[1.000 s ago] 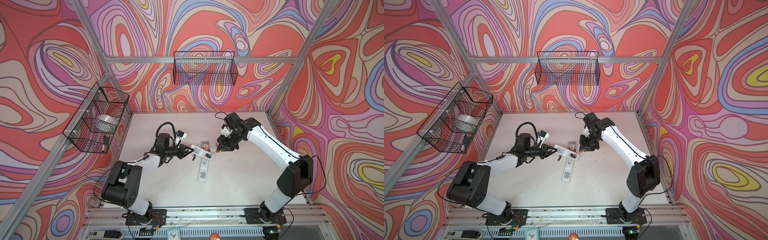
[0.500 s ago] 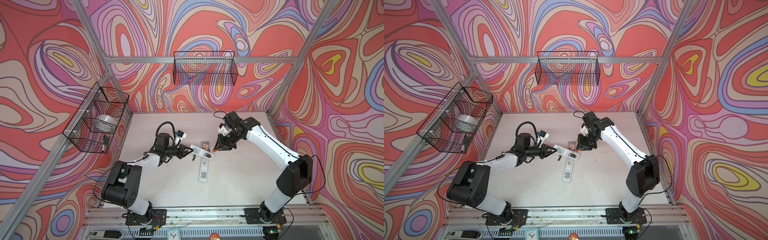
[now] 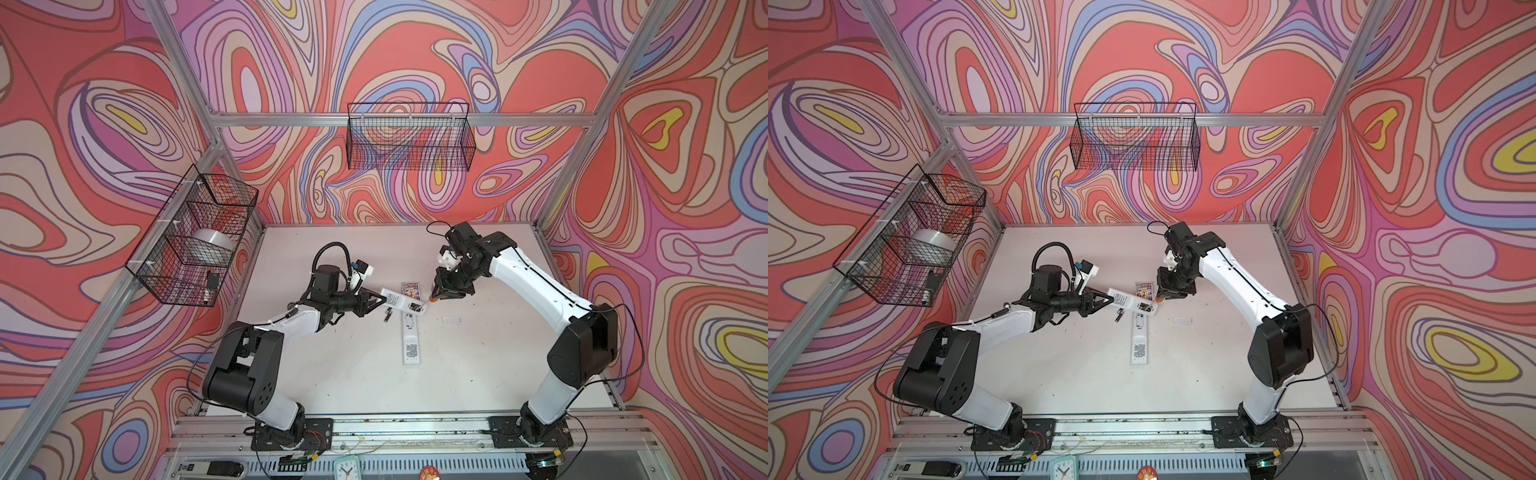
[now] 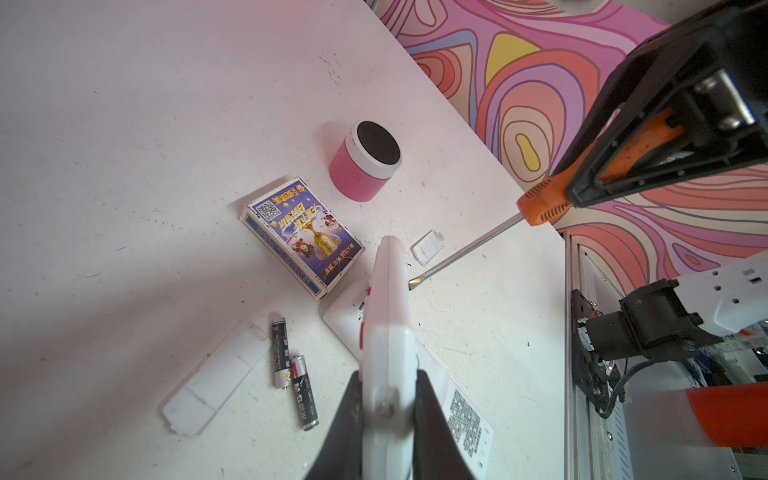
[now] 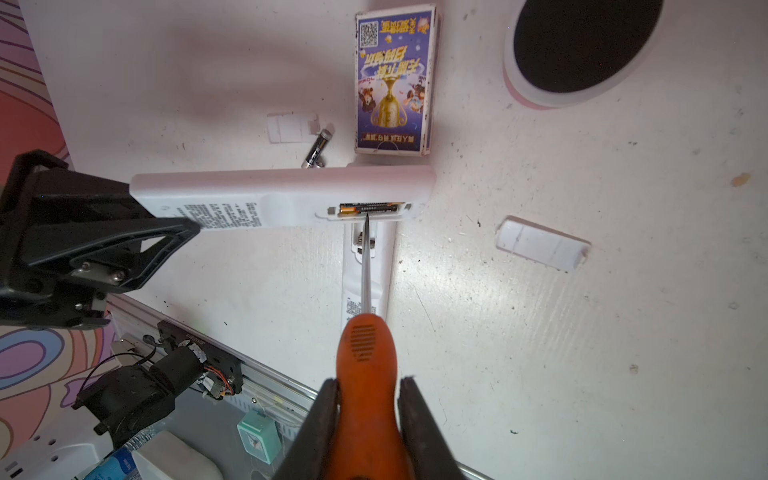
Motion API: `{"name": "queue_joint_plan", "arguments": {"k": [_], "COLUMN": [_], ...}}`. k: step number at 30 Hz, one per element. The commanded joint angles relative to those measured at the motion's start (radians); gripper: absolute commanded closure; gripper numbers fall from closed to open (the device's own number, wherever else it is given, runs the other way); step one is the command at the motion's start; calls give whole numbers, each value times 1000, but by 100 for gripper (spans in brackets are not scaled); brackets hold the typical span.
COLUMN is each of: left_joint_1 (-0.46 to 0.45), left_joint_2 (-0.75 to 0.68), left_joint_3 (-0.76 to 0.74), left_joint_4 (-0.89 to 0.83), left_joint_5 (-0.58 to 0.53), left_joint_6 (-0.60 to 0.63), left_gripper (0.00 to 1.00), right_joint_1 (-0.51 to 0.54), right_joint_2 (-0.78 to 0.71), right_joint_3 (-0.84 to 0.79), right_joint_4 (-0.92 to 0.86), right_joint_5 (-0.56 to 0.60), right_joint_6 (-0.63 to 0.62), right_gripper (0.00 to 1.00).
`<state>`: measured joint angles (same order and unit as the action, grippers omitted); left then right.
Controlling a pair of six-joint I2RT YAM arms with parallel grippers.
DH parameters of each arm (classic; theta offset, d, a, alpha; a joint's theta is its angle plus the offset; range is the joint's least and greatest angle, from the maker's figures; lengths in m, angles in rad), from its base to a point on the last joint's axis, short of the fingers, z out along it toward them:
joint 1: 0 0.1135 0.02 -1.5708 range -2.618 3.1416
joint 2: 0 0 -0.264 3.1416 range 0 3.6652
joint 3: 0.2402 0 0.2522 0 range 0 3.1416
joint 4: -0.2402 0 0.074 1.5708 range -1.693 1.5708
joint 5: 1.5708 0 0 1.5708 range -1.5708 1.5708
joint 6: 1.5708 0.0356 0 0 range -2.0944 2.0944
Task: Unload the batteries from the remote control
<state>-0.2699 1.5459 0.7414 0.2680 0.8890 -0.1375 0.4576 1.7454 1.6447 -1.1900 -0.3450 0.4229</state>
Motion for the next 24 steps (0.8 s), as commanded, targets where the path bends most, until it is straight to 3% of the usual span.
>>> {"name": "queue_joint_plan", "arguments": {"k": [1,7,24], "left_joint_1": [2,2,7], "left_joint_2": [-9,-5,-4], "left_joint_3": [18,24,36], "left_joint_4": [-48,-66,-104], "left_joint_5": [6,-3,-8], "left_joint_6": [36,47,68], "left_gripper": [100,100,100], "right_joint_1": [-5,-5,-6], "right_joint_2": [16,-17,20], "right_joint_3": [40,43,52], "right_joint_4": [52,82,31], "right_joint_5": [-25,-155,-36], "right_joint_6": [-29,-58,-92], "right_gripper": [94,94,95]}}
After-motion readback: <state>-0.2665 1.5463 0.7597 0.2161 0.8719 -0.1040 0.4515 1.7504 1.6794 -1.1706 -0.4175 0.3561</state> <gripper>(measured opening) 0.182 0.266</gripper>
